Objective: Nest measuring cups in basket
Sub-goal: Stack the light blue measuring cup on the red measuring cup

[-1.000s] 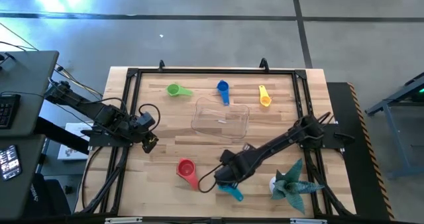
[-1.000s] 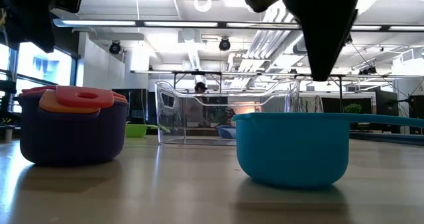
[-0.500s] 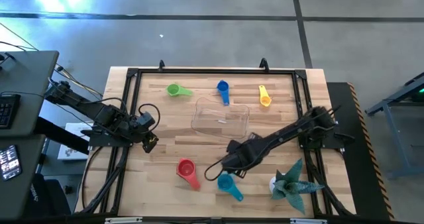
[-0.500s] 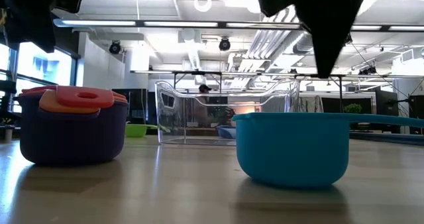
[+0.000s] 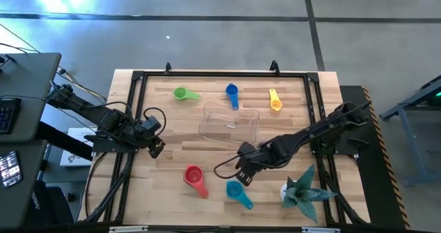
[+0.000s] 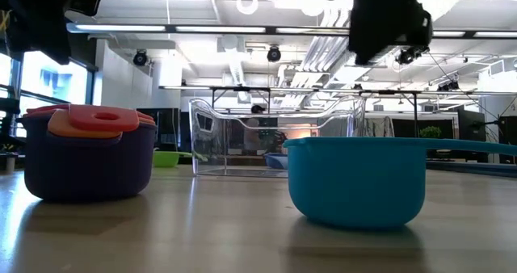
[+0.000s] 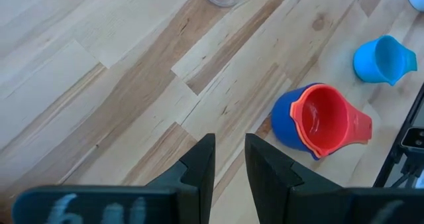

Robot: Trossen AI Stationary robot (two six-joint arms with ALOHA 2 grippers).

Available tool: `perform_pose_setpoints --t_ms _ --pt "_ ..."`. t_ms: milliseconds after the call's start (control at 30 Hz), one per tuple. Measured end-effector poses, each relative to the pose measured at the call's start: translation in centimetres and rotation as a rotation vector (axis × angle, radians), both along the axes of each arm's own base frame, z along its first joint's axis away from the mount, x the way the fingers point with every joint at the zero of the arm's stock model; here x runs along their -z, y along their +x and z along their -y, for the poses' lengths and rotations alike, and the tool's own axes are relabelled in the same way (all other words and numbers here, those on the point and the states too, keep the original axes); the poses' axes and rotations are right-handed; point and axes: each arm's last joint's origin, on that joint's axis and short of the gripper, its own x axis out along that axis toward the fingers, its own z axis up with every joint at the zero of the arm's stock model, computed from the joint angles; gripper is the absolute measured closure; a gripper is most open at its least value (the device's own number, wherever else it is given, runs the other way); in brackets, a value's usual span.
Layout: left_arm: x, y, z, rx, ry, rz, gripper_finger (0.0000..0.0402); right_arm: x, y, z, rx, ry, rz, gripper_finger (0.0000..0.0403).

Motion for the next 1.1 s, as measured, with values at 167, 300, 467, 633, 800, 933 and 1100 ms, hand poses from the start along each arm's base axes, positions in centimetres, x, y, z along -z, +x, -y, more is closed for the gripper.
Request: perform_pose_setpoints --t_ms 167,300,467,633,800,933,1100 --pt "0.0 0.0 0.0 -0.001 -0.001 0.000 0.0328 -0.1 1.0 -0.6 -0.016 0.038 0.090 0.0303" --pt "0.0 0.0 0.0 -0.003 -0.002 0.000 0.0328 0.6 1.4 -0.8 -0.016 0.047 0.083 0.0281" --pt "0.0 0.0 0.0 -0.006 -0.004 0.000 0.0328 2.8 2.1 -1.4 -0.054 0.064 0.011 0.0272" --pt "0.0 0.0 0.0 -0.022 -0.015 0.001 0.0328 4.7 2.4 -2.4 -0.097 0.066 -0.038 0.0272" --pt "0.0 0.0 0.0 -0.023 -0.016 0.001 0.0328 5.9 2.8 -3.2 -0.124 0.079 -0.041 0.0272" --pt "0.0 0.0 0.0 -0.024 -0.016 0.001 0.0328 6.9 3.0 -3.3 -0.125 0.072 -0.069 0.0272" --pt "0.0 0.0 0.0 -0.025 -0.017 0.001 0.0328 7.9 3.2 -3.3 -0.125 0.065 -0.097 0.0272"
